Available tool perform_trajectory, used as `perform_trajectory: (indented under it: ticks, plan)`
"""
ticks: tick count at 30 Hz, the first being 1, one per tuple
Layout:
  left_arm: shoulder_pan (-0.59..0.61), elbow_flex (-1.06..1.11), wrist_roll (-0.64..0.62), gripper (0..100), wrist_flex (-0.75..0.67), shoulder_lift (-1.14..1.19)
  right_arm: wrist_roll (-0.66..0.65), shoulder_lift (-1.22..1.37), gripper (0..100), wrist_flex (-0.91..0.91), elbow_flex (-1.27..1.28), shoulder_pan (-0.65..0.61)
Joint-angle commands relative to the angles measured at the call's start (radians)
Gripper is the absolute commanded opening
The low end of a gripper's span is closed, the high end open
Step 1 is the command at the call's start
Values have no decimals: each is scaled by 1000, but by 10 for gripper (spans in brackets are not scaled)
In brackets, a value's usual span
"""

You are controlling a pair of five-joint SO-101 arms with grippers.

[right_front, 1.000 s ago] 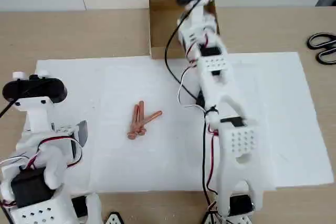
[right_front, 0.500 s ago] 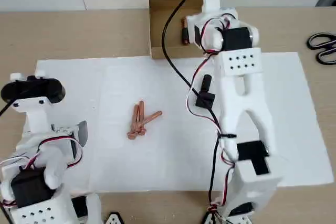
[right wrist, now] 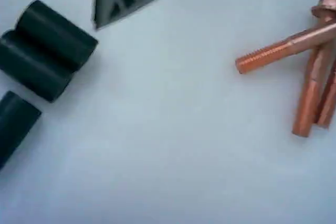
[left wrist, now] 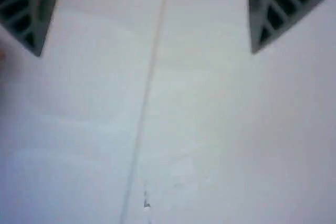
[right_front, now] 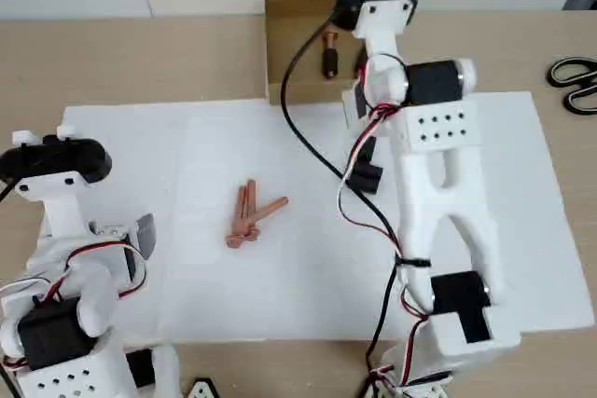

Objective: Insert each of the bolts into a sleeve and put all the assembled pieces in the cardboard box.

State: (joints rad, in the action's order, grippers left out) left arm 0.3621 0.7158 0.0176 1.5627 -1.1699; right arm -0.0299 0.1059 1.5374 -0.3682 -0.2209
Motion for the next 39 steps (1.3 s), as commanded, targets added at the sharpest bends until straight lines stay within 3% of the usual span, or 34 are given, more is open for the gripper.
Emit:
perform_trajectory:
  ticks: [1,5,12,27,39]
  plan:
    - [-2,-48,-8,243,5,-9,11,82,164,-87,48,4]
    - [-2,-48,-8,243,5,-9,14,223,164,-130,43,8]
    - [-2,-48,-8,243,5,-9,163,337,162,-252,43,22]
    - [-2,-48,-8,243,5,-9,166,466,162,-404,43,71]
    - [-2,-48,-8,243,5,-9,166,532,162,-407,43,71]
